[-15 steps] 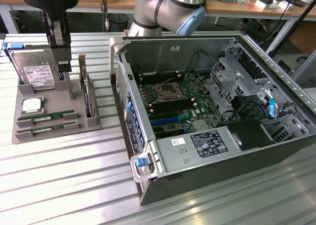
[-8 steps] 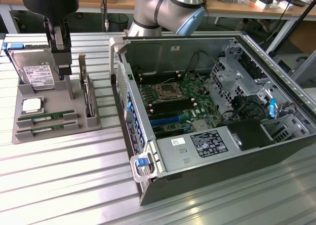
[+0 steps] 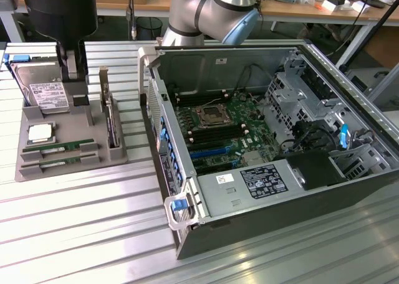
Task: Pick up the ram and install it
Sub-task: 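Pick up the ram and move it above insertion slot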
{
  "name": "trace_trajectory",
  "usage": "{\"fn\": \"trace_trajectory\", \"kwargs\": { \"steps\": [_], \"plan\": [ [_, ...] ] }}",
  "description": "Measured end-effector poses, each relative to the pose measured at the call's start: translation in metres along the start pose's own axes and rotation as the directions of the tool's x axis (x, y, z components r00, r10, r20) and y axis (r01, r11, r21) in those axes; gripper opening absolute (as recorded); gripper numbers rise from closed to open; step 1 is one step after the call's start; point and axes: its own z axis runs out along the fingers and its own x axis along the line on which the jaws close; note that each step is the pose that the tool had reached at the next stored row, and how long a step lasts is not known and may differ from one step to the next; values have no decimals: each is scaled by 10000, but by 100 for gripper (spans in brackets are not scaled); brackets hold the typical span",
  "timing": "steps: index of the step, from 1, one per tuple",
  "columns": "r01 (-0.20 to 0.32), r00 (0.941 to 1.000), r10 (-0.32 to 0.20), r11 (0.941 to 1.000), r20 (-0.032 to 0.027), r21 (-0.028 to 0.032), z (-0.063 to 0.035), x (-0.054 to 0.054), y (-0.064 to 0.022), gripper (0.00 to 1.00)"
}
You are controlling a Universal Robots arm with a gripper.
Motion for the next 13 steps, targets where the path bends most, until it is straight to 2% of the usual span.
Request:
{"fn": "trace_trajectory", "kwargs": {
  "steps": [4,13],
  "plan": [
    [-723,9974,723,9974,23,2,42,1,0,30],
    [-1056,9944,1056,9944,35,4,80,1,10,30]
  ]
}}
